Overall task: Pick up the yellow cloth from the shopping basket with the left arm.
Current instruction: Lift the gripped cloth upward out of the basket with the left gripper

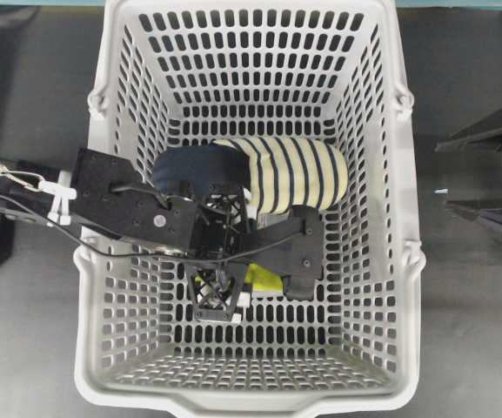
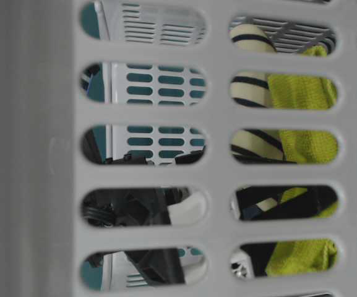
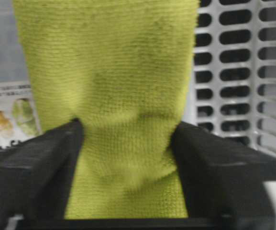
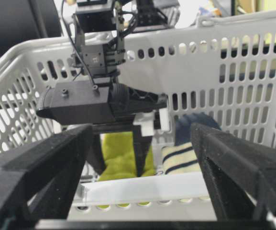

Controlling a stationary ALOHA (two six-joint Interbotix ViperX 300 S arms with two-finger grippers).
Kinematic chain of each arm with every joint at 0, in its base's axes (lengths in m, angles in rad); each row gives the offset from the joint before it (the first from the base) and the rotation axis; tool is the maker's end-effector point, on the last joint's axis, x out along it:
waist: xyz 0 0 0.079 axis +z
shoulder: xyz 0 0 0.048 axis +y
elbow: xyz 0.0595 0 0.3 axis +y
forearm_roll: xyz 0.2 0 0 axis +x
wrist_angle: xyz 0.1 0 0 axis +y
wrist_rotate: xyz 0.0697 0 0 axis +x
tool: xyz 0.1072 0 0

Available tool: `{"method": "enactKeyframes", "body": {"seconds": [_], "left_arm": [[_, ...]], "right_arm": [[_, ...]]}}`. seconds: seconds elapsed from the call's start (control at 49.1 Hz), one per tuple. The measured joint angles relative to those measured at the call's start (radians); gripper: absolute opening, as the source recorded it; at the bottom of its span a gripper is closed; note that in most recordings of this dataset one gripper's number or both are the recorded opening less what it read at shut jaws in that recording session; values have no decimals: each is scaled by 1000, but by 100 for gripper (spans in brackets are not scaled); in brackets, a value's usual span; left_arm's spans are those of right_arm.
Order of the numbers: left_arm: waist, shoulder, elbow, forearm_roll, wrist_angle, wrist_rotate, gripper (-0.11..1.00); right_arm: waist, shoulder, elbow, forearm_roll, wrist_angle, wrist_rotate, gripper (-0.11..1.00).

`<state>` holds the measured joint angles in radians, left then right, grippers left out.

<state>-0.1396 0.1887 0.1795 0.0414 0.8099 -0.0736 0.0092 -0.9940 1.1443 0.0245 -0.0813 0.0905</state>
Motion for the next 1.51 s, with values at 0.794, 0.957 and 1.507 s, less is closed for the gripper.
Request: {"method": "enactKeyframes", "body": {"seconds": [0.794,0.957,1.507], "left_arm": [[-2,-158,-305,0,258,18,18],[9,-199,-430,0,331,18,18],[57,-215,-488,0,374,18,18]], "right_arm": [[2,-11,12,0,-28,3,78],[2,-18,12,0,-32,5,78],[6,-20,17,0,-35,6,76]]}}
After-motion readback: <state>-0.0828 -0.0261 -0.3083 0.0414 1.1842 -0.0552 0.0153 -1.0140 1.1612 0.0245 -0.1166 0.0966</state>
